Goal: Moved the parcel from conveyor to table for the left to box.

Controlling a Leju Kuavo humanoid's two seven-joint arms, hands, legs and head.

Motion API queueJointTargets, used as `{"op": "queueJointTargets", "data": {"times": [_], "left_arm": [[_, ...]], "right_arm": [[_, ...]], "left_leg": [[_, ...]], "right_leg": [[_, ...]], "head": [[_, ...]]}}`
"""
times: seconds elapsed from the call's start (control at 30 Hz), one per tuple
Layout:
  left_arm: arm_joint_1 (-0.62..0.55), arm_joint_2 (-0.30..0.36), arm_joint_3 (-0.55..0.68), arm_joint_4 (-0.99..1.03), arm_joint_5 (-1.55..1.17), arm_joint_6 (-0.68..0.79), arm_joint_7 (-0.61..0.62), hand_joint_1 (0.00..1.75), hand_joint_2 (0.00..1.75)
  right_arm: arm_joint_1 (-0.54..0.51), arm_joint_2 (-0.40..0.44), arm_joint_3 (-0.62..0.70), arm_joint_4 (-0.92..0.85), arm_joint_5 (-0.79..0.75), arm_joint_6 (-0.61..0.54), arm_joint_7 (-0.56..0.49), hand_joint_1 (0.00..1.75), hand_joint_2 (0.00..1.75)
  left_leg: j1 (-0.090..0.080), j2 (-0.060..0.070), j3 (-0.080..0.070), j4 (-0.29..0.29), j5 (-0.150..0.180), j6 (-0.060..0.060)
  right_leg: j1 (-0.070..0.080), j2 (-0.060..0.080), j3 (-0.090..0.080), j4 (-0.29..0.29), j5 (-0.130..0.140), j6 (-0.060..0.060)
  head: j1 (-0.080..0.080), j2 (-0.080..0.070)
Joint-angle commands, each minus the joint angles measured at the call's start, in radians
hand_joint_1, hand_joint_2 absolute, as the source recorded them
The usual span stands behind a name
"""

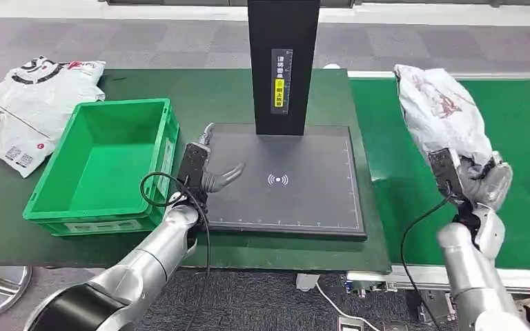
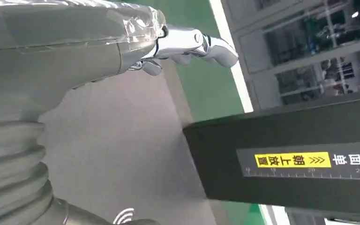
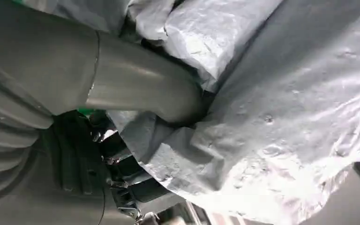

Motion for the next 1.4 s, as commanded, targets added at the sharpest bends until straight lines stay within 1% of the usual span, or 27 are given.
{"op": "queueJointTargets", "data": {"times": [0.03,0.07,0.17,0.2,0.27,0.33,0.37,0.43,0.57,0.7,0.77,0.8,0.83,1.07,1.13,1.17,1.3,1.4], "left_arm": [[-0.063,-0.008,0.024,0.049,-0.023,0.009,-0.01,0.0,1.75],[-0.067,-0.006,0.026,0.049,-0.022,0.009,-0.014,0.0,1.75],[-0.069,-0.004,0.026,0.049,-0.022,0.007,-0.012,0.0,1.75],[-0.073,-0.001,0.019,0.051,-0.035,0.024,-0.021,0.0,1.75],[-0.082,0.0,0.016,0.056,-0.04,0.026,-0.017,0.0,1.75],[-0.089,0.001,0.013,0.059,-0.043,0.029,-0.013,0.0,1.75],[-0.092,0.001,0.014,0.063,-0.041,0.023,-0.013,0.0,1.75],[-0.092,-0.001,0.009,0.061,-0.043,0.016,-0.019,0.0,1.75],[-0.092,-0.004,0.009,0.062,-0.043,0.018,-0.019,0.0,1.75],[-0.1,-0.015,-0.011,0.068,-0.058,0.007,-0.012,0.0,1.75],[-0.107,-0.027,-0.02,0.067,-0.064,0.01,-0.003,0.0,1.75],[-0.11,-0.033,-0.023,0.067,-0.063,0.011,-0.001,0.0,1.75],[-0.111,-0.036,-0.025,0.066,-0.063,0.01,-0.002,0.0,1.75],[-0.11,-0.036,-0.026,0.067,-0.063,0.011,-0.003,0.0,1.75],[-0.11,-0.036,-0.026,0.067,-0.061,0.01,-0.008,0.0,1.75],[-0.11,-0.038,-0.028,0.068,-0.059,0.015,-0.013,0.0,1.75],[-0.109,-0.044,-0.026,0.068,-0.048,0.02,-0.018,0.0,1.75],[-0.109,-0.046,-0.029,0.067,-0.046,0.021,-0.023,0.0,1.75]], "right_arm": [[0.116,0.056,0.328,-0.293,0.15,0.03,0.074,1.75,1.75],[0.122,0.073,0.349,-0.299,0.119,0.096,0.07,1.75,1.75],[0.127,0.083,0.357,-0.301,0.119,0.098,0.075,1.75,1.75],[0.118,0.07,0.392,-0.283,0.138,0.158,0.086,1.75,1.75],[0.128,0.082,0.43,-0.274,0.129,0.24,0.084,1.75,1.75],[0.143,0.101,0.462,-0.264,0.136,0.277,0.09,1.75,1.75],[0.15,0.112,0.469,-0.261,0.111,0.324,0.086,1.75,1.75],[0.146,0.116,0.49,-0.242,0.107,0.379,0.086,1.75,1.75],[0.143,0.114,0.489,-0.241,0.105,0.382,0.086,1.75,1.75],[0.146,0.108,0.489,-0.202,0.052,0.533,0.095,1.75,1.75],[0.149,0.103,0.488,-0.162,0.035,0.569,0.092,1.75,1.75],[0.135,0.109,0.488,-0.11,0.02,0.585,0.07,1.75,1.75],[0.125,0.11,0.494,-0.082,0.018,0.59,0.052,1.75,1.75],[0.119,0.114,0.494,-0.072,0.017,0.588,0.05,1.75,1.75],[0.103,0.119,0.507,-0.046,0.024,0.585,0.028,1.75,1.75],[0.081,0.129,0.521,-0.003,0.026,0.573,-0.012,1.75,1.75],[0.015,0.174,0.549,0.107,0.027,0.513,-0.107,1.75,1.75],[-0.014,0.208,0.58,0.159,0.062,0.413,-0.133,1.75,1.75]], "left_leg": [[0.002,0.003,0.003,-0.001,-0.002,-0.001],[0.002,0.003,0.002,0.0,-0.001,-0.001],[0.001,0.004,0.002,0.0,-0.002,-0.001],[0.002,0.004,0.003,0.0,-0.002,-0.001],[0.001,0.002,0.001,0.0,-0.001,-0.001],[0.002,0.002,0.001,0.0,-0.001,-0.001],[0.003,0.003,0.004,0.0,-0.001,-0.001],[0.003,0.003,0.004,-0.001,-0.001,-0.001],[0.002,0.002,0.002,0.0,-0.001,-0.001],[0.002,0.001,0.003,0.0,-0.001,-0.001],[0.001,0.0,0.002,0.0,0.0,0.0],[0.002,0.0,0.003,0.0,-0.001,0.0],[0.001,0.0,0.002,0.0,0.0,0.0],[0.001,0.001,0.002,0.0,0.0,-0.001],[0.001,0.001,0.003,-0.001,-0.001,-0.001],[0.001,0.001,0.002,-0.001,0.0,-0.001],[0.001,0.004,0.003,-0.001,-0.001,-0.001],[0.001,0.005,0.003,0.0,-0.001,-0.001]], "right_leg": [[0.001,0.005,0.002,-0.001,0.0,-0.001],[0.002,0.005,0.001,-0.001,0.0,-0.001],[0.002,0.006,0.001,0.0,0.0,-0.001],[0.002,0.006,0.002,-0.002,0.0,-0.001],[0.001,0.004,0.0,0.0,0.0,-0.001],[0.002,0.003,0.001,-0.001,0.0,-0.001],[0.003,0.005,0.003,-0.003,0.0,-0.001],[0.002,0.005,0.003,-0.002,0.0,-0.001],[0.001,0.004,0.001,-0.001,0.0,-0.001],[0.002,0.004,0.002,-0.001,0.0,0.0],[0.001,0.002,0.001,-0.001,0.0,0.0],[0.002,0.003,0.003,-0.002,0.0,0.0],[0.001,0.002,0.002,-0.001,0.0,0.0],[0.001,0.003,0.001,-0.001,0.0,0.0],[0.001,0.003,0.002,-0.001,0.0,-0.001],[0.001,0.003,0.001,-0.001,0.0,0.0],[0.001,0.006,0.002,-0.002,0.001,0.0],[0.001,0.007,0.001,-0.001,0.001,-0.001]], "head": [[0.0,0.0],[0.0,0.0],[0.0,0.0],[0.0,0.0],[0.0,0.0],[0.0,0.0],[0.0,0.0],[0.0,0.0],[0.0,0.0],[0.0,0.0],[0.0,0.0],[0.0,0.0],[0.0,0.0],[0.0,0.0],[0.0,0.0],[0.0,0.0],[0.0,0.0],[0.0,0.0]]}}
